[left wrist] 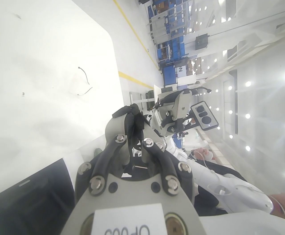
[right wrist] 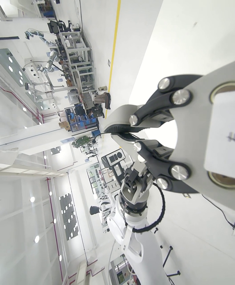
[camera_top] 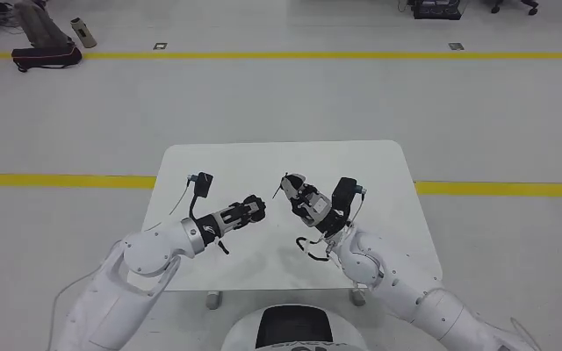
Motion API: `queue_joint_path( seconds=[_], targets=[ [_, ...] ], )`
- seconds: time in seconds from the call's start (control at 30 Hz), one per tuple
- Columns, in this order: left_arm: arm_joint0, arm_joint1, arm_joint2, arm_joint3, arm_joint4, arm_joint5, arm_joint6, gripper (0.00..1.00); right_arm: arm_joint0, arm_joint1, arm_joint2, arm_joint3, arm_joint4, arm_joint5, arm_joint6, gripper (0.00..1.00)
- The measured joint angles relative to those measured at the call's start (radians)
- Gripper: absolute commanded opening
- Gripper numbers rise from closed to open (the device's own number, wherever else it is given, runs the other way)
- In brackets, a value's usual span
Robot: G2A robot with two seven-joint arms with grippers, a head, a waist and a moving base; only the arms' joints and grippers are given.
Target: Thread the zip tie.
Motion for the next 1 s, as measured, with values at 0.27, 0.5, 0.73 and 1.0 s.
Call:
queue_joint_path(
  seconds=[0.27,0.5,0.73,1.0],
  targets=[
    [-0.001,-0.001,0.007,0.002,0.001,-0.002,0.009,0.0,-0.008,-0.004,0.006,-0.003,-0.005,0.001,0.023,0.0],
    [-0.004,-0.002,0.012,0.002,0.011,0.001,0.011,0.0,-0.009,-0.008,0.004,0.0,-0.014,0.0,0.008,0.0],
    [-0.005,-0.002,0.012,0.001,0.015,-0.004,0.017,0.0,-0.013,-0.009,0.008,-0.006,-0.019,0.007,0.016,0.0],
    [-0.004,-0.002,0.012,0.001,0.015,-0.004,0.017,0.0,-0.023,-0.019,0.018,-0.013,-0.048,0.0,0.022,0.0]
  ],
)
